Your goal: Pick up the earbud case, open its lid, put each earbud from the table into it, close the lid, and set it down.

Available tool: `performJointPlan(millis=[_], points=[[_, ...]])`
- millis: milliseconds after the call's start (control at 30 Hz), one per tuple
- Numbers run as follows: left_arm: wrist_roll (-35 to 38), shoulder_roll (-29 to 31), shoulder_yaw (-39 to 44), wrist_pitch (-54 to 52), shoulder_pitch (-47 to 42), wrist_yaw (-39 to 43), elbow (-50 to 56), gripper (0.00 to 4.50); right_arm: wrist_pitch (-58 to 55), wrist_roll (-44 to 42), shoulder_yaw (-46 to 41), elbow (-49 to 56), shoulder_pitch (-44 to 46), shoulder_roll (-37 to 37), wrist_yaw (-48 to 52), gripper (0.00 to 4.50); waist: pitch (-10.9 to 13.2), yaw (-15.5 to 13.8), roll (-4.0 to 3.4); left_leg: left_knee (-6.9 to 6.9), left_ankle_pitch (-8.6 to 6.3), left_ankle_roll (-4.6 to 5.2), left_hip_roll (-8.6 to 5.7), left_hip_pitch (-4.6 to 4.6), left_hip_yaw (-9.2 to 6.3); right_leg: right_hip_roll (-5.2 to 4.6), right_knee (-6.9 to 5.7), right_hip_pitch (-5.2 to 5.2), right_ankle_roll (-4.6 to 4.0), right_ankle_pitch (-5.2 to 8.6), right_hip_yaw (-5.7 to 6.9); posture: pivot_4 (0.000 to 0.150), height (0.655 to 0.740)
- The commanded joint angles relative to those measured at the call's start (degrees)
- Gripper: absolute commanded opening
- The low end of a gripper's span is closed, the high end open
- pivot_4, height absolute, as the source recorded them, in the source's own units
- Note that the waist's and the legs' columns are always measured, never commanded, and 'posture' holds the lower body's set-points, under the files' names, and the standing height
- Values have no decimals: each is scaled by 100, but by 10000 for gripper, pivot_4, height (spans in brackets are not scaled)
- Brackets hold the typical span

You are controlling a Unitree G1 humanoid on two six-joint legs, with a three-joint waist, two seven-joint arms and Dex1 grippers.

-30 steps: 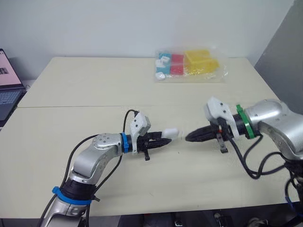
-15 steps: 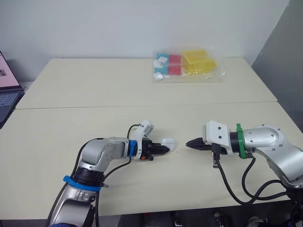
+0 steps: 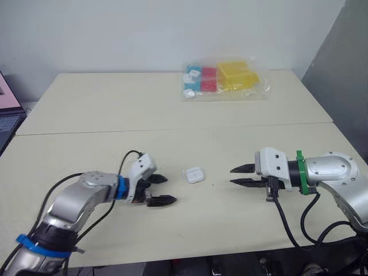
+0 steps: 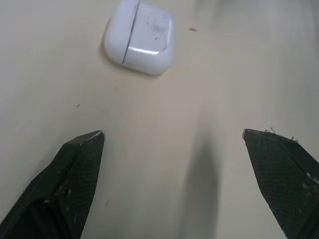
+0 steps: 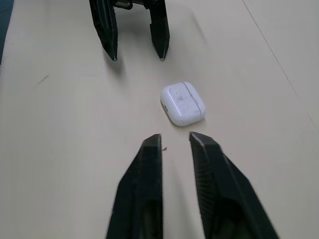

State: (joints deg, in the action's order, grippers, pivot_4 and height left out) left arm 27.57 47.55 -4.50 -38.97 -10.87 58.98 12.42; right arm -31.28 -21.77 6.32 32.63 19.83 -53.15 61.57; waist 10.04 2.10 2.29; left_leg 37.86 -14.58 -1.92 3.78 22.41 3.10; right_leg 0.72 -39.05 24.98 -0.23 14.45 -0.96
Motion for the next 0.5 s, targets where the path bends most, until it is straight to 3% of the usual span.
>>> performJointPlan(millis=[33, 100, 233, 500], points=[[138, 84, 912, 806, 315, 110, 517, 45000, 36, -158, -339, 5, 162, -208, 184, 23190, 0, -40, 0, 1, 0, 0, -1, 4, 2, -2, 1, 1, 0, 0, 1, 1500, 7400], [362, 41, 1427, 923, 580, 73, 784, 45000, 114, -164, -437, -53, 102, -318, 278, 30344, 0, -49, 1, 2, 0, 0, -1, 13, 7, -7, 7, 5, 1, 0, 2, 1500, 7400], [-192, 216, 1701, 1719, 1120, 72, 1079, 45000, 778, 88, -564, -290, -153, -493, 508, 44587, 0, -70, 1, 0, -1, -1, -8, 27, 16, -22, 15, 10, 7, 5, 4, 1500, 7400], [-374, 313, 1763, 2238, 1553, 199, 1197, 45000, 1799, 282, -631, -930, -495, -332, 642, 44587, 0, -59, 1, 3, -1, 0, -9, 19, 20, -26, 7, 8, 10, 4, 3, 1500, 7400]])
